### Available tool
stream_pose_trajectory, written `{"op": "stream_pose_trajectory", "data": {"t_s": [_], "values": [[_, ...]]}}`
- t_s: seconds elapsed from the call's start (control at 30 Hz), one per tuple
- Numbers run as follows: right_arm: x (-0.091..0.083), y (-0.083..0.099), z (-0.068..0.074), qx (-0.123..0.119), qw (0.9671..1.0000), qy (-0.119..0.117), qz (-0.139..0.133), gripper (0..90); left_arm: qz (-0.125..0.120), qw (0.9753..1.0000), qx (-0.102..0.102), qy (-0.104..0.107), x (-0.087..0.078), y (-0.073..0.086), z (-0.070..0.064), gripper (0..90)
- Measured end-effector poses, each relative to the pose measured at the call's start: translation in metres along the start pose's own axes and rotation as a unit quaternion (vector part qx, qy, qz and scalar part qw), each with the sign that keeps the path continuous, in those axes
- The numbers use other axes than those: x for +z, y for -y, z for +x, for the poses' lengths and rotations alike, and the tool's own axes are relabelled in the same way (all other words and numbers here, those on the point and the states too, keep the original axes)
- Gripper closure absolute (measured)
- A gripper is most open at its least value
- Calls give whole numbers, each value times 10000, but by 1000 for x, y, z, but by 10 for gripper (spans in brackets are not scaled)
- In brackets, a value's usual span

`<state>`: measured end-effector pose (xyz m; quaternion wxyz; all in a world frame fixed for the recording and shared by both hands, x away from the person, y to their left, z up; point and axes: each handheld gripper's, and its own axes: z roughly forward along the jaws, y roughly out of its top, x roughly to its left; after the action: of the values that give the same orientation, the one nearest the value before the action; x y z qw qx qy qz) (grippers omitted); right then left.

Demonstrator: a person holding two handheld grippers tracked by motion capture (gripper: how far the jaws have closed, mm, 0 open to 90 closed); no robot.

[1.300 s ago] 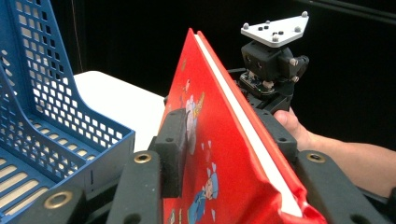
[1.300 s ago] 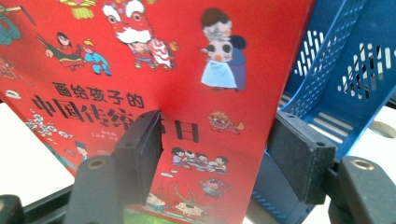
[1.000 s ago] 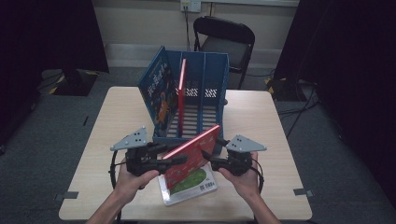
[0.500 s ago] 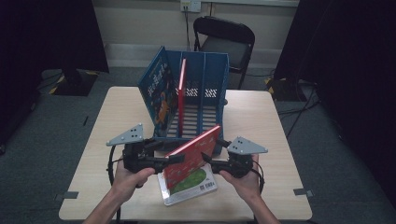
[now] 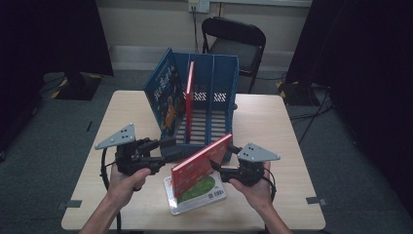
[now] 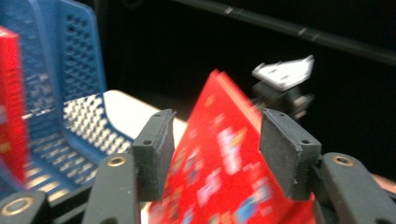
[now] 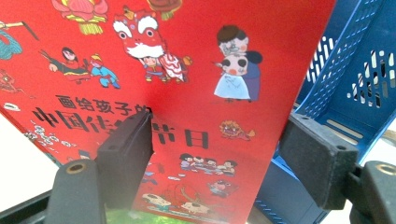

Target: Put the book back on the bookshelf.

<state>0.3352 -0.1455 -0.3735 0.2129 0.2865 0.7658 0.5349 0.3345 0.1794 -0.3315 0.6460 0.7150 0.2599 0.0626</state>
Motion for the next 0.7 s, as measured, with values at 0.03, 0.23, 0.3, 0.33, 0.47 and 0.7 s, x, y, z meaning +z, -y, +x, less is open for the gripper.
{"op": "stream_pose_trajectory", "data": {"t_s": [0.03, 0.23, 0.3, 0.33, 0.47, 0.7], "values": [[0, -1, 0, -8, 10000, 0, -24, 259, 114, 9999, -54, -44, 2, 4, 5, 450], [-1, -5, 1, 35, 9999, 119, -5, 305, 654, 9977, -140, -98, 21, 25, 19, 426], [0, -6, 1, 59, 9997, 221, -15, 319, 702, 9974, -153, -89, 23, 26, 20, 422], [0, -6, 1, 89, 9997, 213, -43, 325, 757, 9970, -139, -80, 26, 28, 18, 422], [0, -7, 2, 42, 9997, 215, -71, 349, 733, 9971, -184, -9, 26, 28, 18, 428], [2, -9, 2, 133, 9995, 285, -45, 354, 745, 9968, -265, 68, 28, 29, 19, 469]]}}
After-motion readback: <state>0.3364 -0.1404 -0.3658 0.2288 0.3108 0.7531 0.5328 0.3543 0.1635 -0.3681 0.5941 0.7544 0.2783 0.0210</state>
